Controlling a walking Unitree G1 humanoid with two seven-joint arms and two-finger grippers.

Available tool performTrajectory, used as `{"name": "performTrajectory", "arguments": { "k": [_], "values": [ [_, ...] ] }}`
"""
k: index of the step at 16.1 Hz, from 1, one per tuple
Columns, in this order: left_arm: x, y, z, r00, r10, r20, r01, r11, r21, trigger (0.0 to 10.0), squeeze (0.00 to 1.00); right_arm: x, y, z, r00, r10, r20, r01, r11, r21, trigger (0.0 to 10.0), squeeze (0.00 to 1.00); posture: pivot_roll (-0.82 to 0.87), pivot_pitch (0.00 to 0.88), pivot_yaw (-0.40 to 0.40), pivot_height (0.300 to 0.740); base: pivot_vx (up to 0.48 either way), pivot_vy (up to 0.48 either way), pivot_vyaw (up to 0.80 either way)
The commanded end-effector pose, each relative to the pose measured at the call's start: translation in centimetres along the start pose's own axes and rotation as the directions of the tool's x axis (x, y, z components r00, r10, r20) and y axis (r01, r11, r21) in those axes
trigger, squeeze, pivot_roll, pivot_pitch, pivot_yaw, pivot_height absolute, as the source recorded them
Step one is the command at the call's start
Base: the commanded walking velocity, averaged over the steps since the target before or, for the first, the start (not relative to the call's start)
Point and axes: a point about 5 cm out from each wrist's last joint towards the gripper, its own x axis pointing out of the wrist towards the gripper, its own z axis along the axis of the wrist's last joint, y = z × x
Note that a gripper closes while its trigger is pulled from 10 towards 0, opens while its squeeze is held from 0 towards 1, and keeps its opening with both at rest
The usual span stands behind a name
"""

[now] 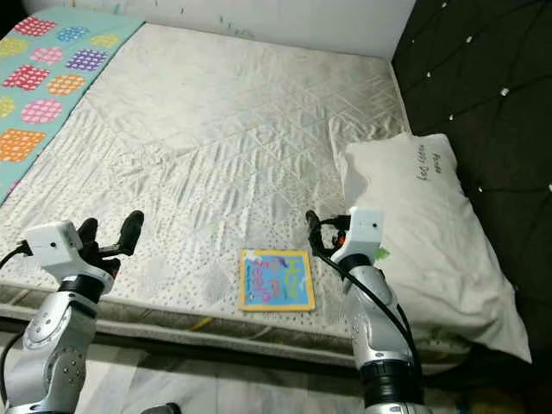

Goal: Clean up the room

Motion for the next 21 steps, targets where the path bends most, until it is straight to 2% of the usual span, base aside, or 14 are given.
{"name": "performTrajectory", "arguments": {
  "k": [1, 7, 9, 13, 21],
  "values": [
    [0.06, -0.20, -0.12, 1.000, -0.007, 0.000, 0.007, 1.000, -0.002, 10.0, 0.00, -0.13, -0.50, -0.45, 1.000, -0.012, -0.017, 0.012, 1.000, 0.000, 10.0, 0.00, 0.00, 0.131, -0.093, 0.740, 0.311, 0.000, 0.00],
    [0.06, -0.31, -0.26, 1.000, -0.015, -0.009, 0.015, 1.000, -0.014, 10.0, 0.00, -0.21, -0.69, -0.72, 0.999, -0.020, -0.029, 0.020, 1.000, 0.003, 10.0, 0.00, 0.00, 0.127, -0.092, 0.740, 0.000, 0.000, 0.00],
    [0.02, -0.24, -0.13, 1.000, -0.021, 0.000, 0.021, 1.000, -0.008, 10.0, 0.00, -0.12, -0.75, -0.80, 0.999, -0.024, -0.037, 0.024, 1.000, 0.011, 10.0, 0.00, 0.00, 0.127, -0.092, 0.740, 0.000, 0.000, -0.80],
    [0.00, -0.13, -0.06, 1.000, -0.025, 0.003, 0.025, 1.000, -0.007, 10.0, 0.00, 0.09, -0.59, -0.64, 0.999, -0.019, -0.026, 0.020, 1.000, 0.005, 10.0, 0.00, 0.01, 0.121, -0.094, 0.740, 0.266, 0.000, -0.75],
    [0.12, -0.12, -0.10, 1.000, -0.030, -0.002, 0.030, 1.000, -0.001, 10.0, 0.00, 0.13, -0.75, -0.69, 0.999, -0.025, -0.024, 0.025, 1.000, -0.001, 10.0, 0.00, 0.01, 0.117, -0.091, 0.740, 0.269, 0.000, 0.00]
  ]
}}
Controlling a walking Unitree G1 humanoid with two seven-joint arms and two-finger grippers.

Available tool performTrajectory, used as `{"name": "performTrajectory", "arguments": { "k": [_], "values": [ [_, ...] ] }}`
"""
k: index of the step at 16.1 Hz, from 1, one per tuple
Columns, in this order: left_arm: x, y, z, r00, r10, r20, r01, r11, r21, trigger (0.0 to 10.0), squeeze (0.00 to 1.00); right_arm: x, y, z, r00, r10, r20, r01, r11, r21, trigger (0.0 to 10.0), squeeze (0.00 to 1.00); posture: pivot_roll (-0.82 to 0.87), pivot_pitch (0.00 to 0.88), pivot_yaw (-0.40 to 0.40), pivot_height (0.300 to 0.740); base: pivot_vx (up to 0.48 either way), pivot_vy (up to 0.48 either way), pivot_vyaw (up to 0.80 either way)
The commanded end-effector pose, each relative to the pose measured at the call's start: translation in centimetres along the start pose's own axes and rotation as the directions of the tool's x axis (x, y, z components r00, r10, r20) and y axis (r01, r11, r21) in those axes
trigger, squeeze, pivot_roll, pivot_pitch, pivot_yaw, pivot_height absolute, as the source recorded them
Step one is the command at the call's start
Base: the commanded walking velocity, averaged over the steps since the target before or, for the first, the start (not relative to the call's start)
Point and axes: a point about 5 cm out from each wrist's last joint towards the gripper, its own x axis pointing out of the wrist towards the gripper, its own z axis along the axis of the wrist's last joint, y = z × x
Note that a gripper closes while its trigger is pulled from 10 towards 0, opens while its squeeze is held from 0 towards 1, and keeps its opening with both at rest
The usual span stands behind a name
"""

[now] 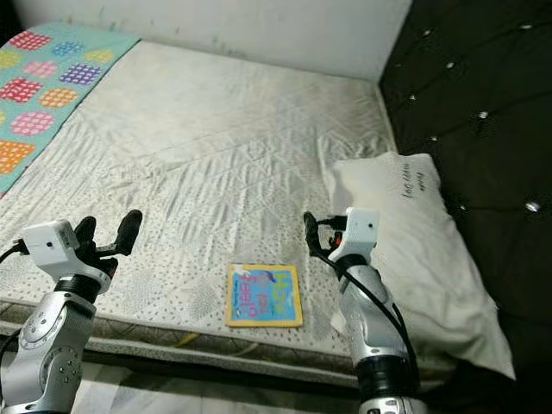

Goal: Clean up the room

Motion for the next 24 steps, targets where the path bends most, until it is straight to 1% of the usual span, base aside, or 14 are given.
{"name": "performTrajectory", "arguments": {
  "k": [1, 7, 9, 12, 14, 15, 16, 17, 18, 19, 20, 22, 23, 24],
  "values": [
    [0.0, -0.1, -0.2, 1.000, -0.006, -0.010, 0.006, 1.000, 0.001, 10.0, 0.00, -0.2, -0.6, -0.2, 1.000, -0.018, -0.010, 0.018, 1.000, -0.003, 10.0, 0.00, 0.01, 0.119, -0.091, 0.740, 0.270, 0.000, 0.00],
    [0.0, -0.2, -0.3, 1.000, -0.007, -0.012, 0.007, 1.000, -0.002, 10.0, 0.00, -0.2, -0.7, -0.4, 1.000, -0.023, -0.010, 0.023, 1.000, -0.002, 10.0, 0.00, 0.01, 0.121, -0.090, 0.740, 0.309, 0.000, 0.00],
    [0.0, -0.3, -0.4, 1.000, 0.014, -0.013, -0.014, 1.000, -0.015, 10.0, 0.00, -0.3, -0.8, -0.5, 1.000, -0.024, -0.012, 0.024, 1.000, -0.004, 10.0, 0.00, 0.01, 0.121, -0.090, 0.740, 0.000, 0.000, 0.00],
    [-0.1, -0.1, -0.7, 0.999, 0.033, -0.035, -0.033, 0.999, 0.005, 10.0, 0.00, -0.4, -0.9, -0.5, 1.000, -0.026, -0.015, 0.026, 1.000, -0.008, 10.0, 0.00, 0.01, 0.126, -0.091, 0.740, 0.000, 0.000, 0.00],
    [-0.3, 0.6, -0.8, 0.996, 0.062, -0.064, -0.059, 0.997, 0.047, 10.0, 0.00, -0.3, -0.9, -0.5, 1.000, -0.024, -0.017, 0.024, 1.000, -0.010, 10.0, 0.00, 0.01, 0.130, -0.102, 0.740, 0.000, 0.000, 0.00],
    [-0.5, 0.9, -0.7, 0.996, 0.057, -0.075, -0.050, 0.995, 0.087, 10.0, 0.00, -0.3, -0.9, -0.5, 1.000, -0.020, -0.018, 0.020, 1.000, -0.011, 10.0, 0.00, 0.02, 0.133, -0.104, 0.740, 0.000, 0.000, 0.00],
    [-0.8, 1.2, -0.9, 0.993, 0.062, -0.098, -0.051, 0.993, 0.106, 10.0, 0.00, -0.2, -1.0, -0.4, 1.000, -0.017, -0.020, 0.017, 1.000, -0.012, 10.0, 0.00, 0.02, 0.137, -0.112, 0.740, 0.000, 0.000, 0.00],
    [-1.5, 1.3, -0.9, 0.992, 0.049, -0.119, -0.030, 0.988, 0.150, 10.0, 0.00, -0.2, -0.9, -0.4, 1.000, -0.006, -0.023, 0.006, 1.000, -0.008, 10.0, 0.00, 0.04, 0.144, -0.121, 0.740, 0.000, 0.000, 0.00],
    [-2.5, 0.8, -1.4, 0.987, 0.011, -0.162, 0.017, 0.986, 0.168, 10.0, 0.00, -0.2, -0.7, -0.6, 0.999, 0.007, -0.038, -0.007, 1.000, 0.001, 10.0, 0.00, 0.04, 0.149, -0.124, 0.740, 0.000, 0.000, 0.00],
    [-2.8, 0.6, -1.5, 0.986, -0.001, -0.167, 0.032, 0.983, 0.180, 10.0, 0.00, -0.2, -0.6, -0.7, 0.999, 0.015, -0.041, -0.015, 1.000, 0.004, 10.0, 0.00, 0.04, 0.151, -0.125, 0.740, 0.000, 0.000, 0.00],
    [-3.5, 0.2, -1.9, 0.985, -0.010, -0.171, 0.043, 0.981, 0.188, 10.0, 0.00, -0.5, -0.3, -0.8, 0.999, 0.027, -0.047, -0.027, 1.000, 0.006, 10.0, 0.00, 0.03, 0.158, -0.125, 0.740, 0.000, 0.000, 0.00],
    [-4.3, 0.0, -2.6, 0.984, 0.019, -0.180, 0.013, 0.985, 0.172, 10.0, 0.00, -0.8, -0.2, -1.1, 0.998, 0.034, -0.058, -0.034, 0.999, -0.002, 10.0, 0.00, 0.02, 0.171, -0.130, 0.740, 0.000, 0.000, 0.00],
    [-4.8, -0.4, -2.6, 0.986, 0.010, -0.169, 0.022, 0.983, 0.182, 10.0, 0.00, -1.1, -0.2, -1.1, 0.997, 0.039, -0.062, -0.039, 0.999, -0.003, 10.0, 0.00, 0.01, 0.185, -0.135, 0.740, 0.000, 0.000, 0.00],
    [-5.0, -0.6, -2.5, 0.988, 0.009, -0.155, 0.018, 0.984, 0.176, 10.0, 0.00, -1.2, -0.3, -1.1, 0.997, 0.041, -0.068, -0.042, 0.999, -0.009, 10.0, 0.00, 0.01, 0.194, -0.139, 0.740, 0.000, 0.000, 0.00]
  ]
}}
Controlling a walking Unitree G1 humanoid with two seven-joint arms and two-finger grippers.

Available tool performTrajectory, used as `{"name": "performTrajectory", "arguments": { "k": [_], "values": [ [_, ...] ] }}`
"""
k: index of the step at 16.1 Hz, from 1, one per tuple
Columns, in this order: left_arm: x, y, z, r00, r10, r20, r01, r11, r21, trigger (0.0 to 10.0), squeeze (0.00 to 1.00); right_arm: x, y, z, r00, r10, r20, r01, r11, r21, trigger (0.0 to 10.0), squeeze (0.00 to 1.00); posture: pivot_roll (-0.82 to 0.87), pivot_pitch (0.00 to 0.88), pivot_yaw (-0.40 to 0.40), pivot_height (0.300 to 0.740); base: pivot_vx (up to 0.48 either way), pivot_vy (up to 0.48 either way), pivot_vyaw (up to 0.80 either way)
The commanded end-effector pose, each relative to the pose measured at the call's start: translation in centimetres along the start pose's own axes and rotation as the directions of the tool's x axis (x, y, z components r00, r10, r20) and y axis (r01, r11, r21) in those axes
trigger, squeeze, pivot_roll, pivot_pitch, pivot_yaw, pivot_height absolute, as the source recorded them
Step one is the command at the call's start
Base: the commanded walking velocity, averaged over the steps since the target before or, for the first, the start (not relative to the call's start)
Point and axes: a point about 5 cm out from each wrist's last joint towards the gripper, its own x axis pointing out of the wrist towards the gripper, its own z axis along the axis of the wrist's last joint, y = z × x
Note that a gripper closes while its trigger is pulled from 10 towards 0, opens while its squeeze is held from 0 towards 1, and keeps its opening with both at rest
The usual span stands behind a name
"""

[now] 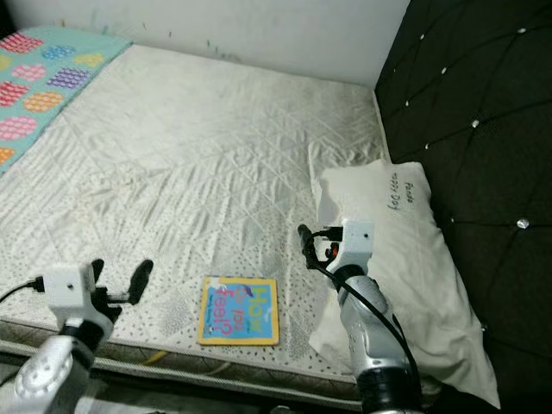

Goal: Clean up the room

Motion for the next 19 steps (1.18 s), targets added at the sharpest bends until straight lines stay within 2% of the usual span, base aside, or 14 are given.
{"name": "performTrajectory", "arguments": {
  "k": [1, 4, 9, 15, 19],
  "values": [
    [-0.2, 0.0, 0.7, 0.999, 0.026, 0.037, -0.026, 1.000, -0.002, 10.0, 0.00, -0.3, -0.6, 0.2, 1.000, -0.007, -0.005, 0.007, 1.000, -0.015, 10.0, 0.00, 0.01, 0.204, -0.142, 0.740, 0.000, 0.000, 0.00],
    [-0.3, 1.1, 1.0, 0.992, 0.117, 0.051, -0.114, 0.992, -0.056, 10.0, 0.00, -0.7, -0.8, 0.0, 1.000, -0.009, -0.019, 0.009, 1.000, -0.015, 10.0, 0.00, 0.00, 0.221, -0.144, 0.736, 0.000, 0.000, 0.00],
    [0.8, 0.5, 1.5, 0.993, 0.099, 0.069, -0.094, 0.993, -0.071, 10.0, 0.00, -0.7, -0.4, 0.3, 1.000, -0.005, -0.018, 0.005, 1.000, -0.012, 10.0, 0.00, -0.01, 0.221, -0.134, 0.676, 0.000, 0.000, 0.00],
    [1.0, 0.6, 1.6, 0.990, 0.123, 0.070, -0.116, 0.989, -0.092, 10.0, 0.00, -0.7, -0.2, 0.2, 1.000, 0.007, -0.025, -0.007, 1.000, -0.011, 10.0, 0.00, 0.00, 0.210, -0.136, 0.601, 0.000, 0.000, 0.00],
    [1.1, 0.7, 1.7, 0.987, 0.140, 0.075, -0.130, 0.984, -0.121, 10.0, 0.00, -0.5, -0.2, 0.2, 1.000, 0.008, -0.029, -0.009, 1.000, -0.020, 10.0, 0.00, 0.00, 0.202, -0.134, 0.596, 0.000, 0.000, 0.00]
  ]
}}
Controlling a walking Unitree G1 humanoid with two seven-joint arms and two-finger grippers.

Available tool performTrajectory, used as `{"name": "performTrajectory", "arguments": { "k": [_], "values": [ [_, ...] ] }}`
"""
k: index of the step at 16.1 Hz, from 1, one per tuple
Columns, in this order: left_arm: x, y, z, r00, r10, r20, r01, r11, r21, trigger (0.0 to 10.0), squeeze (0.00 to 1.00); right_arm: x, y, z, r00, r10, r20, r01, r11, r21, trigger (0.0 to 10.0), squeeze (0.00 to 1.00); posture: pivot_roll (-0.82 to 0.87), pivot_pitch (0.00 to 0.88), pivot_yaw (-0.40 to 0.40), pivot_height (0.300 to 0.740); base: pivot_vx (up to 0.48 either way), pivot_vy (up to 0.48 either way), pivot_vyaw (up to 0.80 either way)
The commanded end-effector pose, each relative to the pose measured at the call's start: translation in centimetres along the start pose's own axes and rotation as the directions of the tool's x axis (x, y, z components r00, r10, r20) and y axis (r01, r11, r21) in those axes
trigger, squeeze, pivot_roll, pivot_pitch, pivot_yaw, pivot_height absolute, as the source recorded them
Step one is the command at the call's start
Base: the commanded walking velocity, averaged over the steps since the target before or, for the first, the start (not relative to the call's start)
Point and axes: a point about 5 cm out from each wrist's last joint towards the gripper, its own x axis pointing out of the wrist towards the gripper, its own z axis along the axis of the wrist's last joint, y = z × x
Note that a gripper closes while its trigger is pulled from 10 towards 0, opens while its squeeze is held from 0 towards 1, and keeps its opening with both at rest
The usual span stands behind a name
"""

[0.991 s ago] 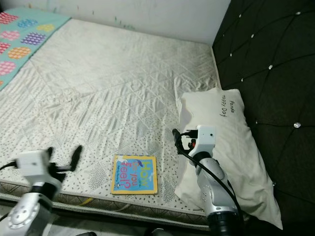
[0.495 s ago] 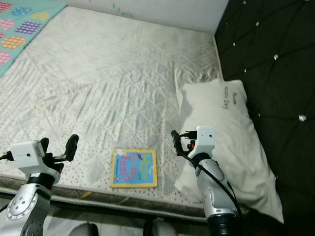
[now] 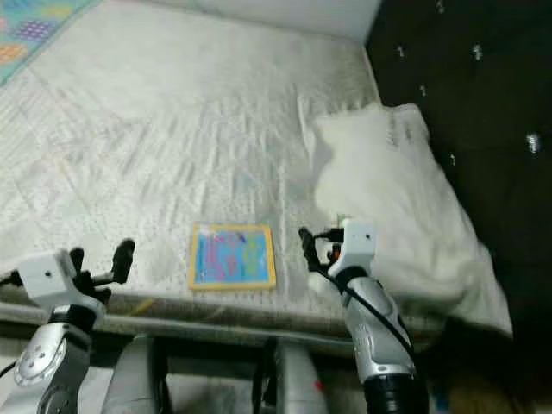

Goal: Clean up the room

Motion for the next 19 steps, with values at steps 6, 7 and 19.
{"name": "performTrajectory", "arguments": {
  "k": [6, 7, 19],
  "values": [
    [0.14, -0.01, -0.13, 1.000, 0.028, -0.011, -0.029, 0.998, -0.050, 10.0, 0.00, 0.01, -0.52, -0.36, 0.999, -0.016, -0.038, 0.016, 1.000, 0.007, 10.0, 0.00, -0.01, 0.209, -0.136, 0.596, 0.000, 0.000, -0.37],
    [0.15, 0.02, -0.13, 0.999, 0.031, -0.012, -0.031, 0.998, -0.053, 10.0, 0.00, 0.01, -0.50, -0.35, 0.999, -0.013, -0.037, 0.013, 1.000, 0.006, 10.0, 0.00, -0.01, 0.209, -0.136, 0.596, 0.000, 0.000, -0.80],
    [0.19, -0.71, 0.13, 1.000, -0.026, 0.000, 0.026, 0.996, -0.089, 10.0, 0.00, 0.07, 0.04, -0.09, 0.999, 0.037, -0.028, -0.037, 0.999, -0.025, 10.0, 0.00, -0.01, 0.227, -0.142, 0.596, 0.000, 0.000, -0.11]
  ]
}}
